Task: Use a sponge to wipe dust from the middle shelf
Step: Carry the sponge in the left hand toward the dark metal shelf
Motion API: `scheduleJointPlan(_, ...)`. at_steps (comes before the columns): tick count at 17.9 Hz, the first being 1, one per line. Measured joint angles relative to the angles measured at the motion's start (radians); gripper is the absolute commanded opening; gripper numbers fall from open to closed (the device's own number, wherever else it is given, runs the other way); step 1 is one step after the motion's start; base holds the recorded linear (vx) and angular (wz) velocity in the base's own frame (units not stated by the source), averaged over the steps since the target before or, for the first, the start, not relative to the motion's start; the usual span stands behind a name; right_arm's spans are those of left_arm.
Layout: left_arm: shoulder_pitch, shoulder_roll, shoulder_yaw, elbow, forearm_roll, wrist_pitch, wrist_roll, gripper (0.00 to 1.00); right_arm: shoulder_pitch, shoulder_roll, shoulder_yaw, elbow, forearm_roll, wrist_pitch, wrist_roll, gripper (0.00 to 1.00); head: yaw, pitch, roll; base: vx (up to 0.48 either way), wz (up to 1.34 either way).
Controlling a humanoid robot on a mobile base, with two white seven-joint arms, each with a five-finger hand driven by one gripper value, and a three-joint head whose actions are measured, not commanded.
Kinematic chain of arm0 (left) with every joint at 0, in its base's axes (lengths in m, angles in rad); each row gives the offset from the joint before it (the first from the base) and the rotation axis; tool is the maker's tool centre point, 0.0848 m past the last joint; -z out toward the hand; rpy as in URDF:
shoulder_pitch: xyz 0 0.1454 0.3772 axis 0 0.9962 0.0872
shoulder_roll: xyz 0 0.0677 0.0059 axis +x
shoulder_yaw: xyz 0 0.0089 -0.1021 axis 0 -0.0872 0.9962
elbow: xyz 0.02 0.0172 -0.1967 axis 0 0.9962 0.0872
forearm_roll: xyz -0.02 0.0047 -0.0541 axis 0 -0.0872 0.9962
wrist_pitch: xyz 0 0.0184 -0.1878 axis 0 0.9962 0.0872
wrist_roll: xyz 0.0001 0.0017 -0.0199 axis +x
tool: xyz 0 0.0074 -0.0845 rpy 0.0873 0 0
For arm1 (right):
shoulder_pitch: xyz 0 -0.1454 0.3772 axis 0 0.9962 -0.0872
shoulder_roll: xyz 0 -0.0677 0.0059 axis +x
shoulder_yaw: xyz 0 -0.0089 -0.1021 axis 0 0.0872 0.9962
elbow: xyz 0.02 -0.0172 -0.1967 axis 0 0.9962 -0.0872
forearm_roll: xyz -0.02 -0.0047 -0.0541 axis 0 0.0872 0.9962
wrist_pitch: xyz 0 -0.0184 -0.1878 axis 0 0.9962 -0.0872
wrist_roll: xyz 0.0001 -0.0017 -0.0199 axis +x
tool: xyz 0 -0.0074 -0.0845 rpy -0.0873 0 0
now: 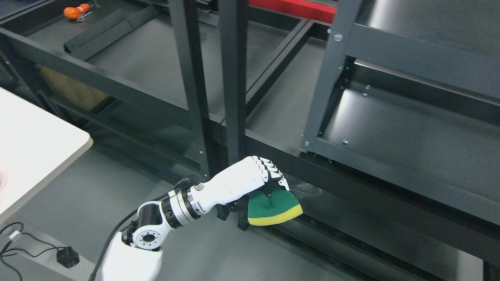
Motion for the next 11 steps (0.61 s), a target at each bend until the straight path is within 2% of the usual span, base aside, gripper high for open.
scheduleJointPlan(6, -0.118, -0.001, -0.062, 0.002, -0.001, 0.000, -0.001, 0.00, 0.000, 0.000, 0.000, 0.000, 0.000, 0.000, 0.000, 1.00, 0.0000, 0.000, 0.000, -0.049, -0.60)
scheduleJointPlan(11, -0.300, -0.001, -0.134, 0.020, 0.000, -0.001, -0.022, 0.02, 0.000, 0.000, 0.000, 0.000, 0.000, 0.000, 0.000, 1.00, 0.0000, -0.001, 0.000, 0.008, -0.51)
